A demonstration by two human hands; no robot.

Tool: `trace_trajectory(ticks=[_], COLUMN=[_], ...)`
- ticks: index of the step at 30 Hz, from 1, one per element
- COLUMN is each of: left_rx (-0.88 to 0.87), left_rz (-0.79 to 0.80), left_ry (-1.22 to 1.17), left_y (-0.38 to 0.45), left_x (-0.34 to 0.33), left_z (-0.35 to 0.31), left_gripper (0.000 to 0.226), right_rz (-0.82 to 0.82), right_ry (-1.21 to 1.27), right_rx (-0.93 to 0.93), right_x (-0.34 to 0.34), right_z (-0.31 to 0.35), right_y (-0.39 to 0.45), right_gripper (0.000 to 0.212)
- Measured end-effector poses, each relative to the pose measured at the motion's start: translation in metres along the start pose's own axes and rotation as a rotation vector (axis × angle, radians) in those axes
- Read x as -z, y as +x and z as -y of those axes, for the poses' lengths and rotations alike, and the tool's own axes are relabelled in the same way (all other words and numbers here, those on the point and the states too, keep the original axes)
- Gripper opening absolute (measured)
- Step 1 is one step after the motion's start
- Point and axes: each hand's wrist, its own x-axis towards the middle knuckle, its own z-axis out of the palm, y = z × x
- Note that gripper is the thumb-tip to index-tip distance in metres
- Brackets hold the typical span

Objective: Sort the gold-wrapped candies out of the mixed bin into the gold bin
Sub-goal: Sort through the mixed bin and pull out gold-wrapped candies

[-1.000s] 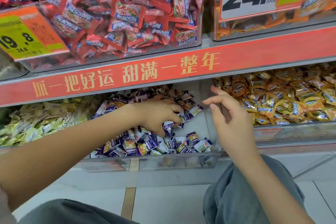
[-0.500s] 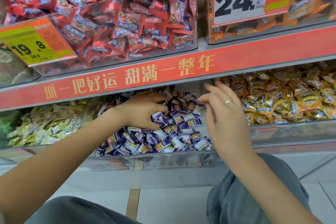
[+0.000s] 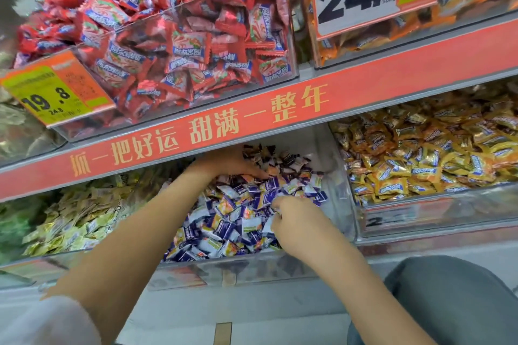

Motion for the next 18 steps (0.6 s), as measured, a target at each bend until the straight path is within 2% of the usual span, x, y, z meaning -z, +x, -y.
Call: trace_trajectory(ticks=[2,6,10,15,18], left_rx=[0.035,-0.016,-0.063,-0.062,-0.03], left_rz=[0.075,0.161,0.295,0.245,0.164], left_ry=[0.043,0.193,0.204,0.168,0.056], left_y=[0.011,0.024,0.029,0.035,0.027], left_x=[-0.002,-0.005,-0.021,-0.031,-0.021], left_z=[-0.004,-0.013,-0.033,-0.047,-0.041], left_gripper=[0.11,0.096,0.097,0.078,0.079], right_rz=[-0.032,-0.098,-0.177,-0.223,-0.253], right_ry=[0.054,0.163,0.273,0.376,0.421], right_rx=[-0.027,-0.026,0.03,0.028,0.006], right_x=[0.002,0.007,0.01,0.017,0.019], right_z=[-0.003,-0.008,-0.008,-0.009,-0.008], right_y=[0.002,0.0,-0.007,-0.015,-0.019], right_gripper=[0.017,0.031,0.034,0.033,0.031])
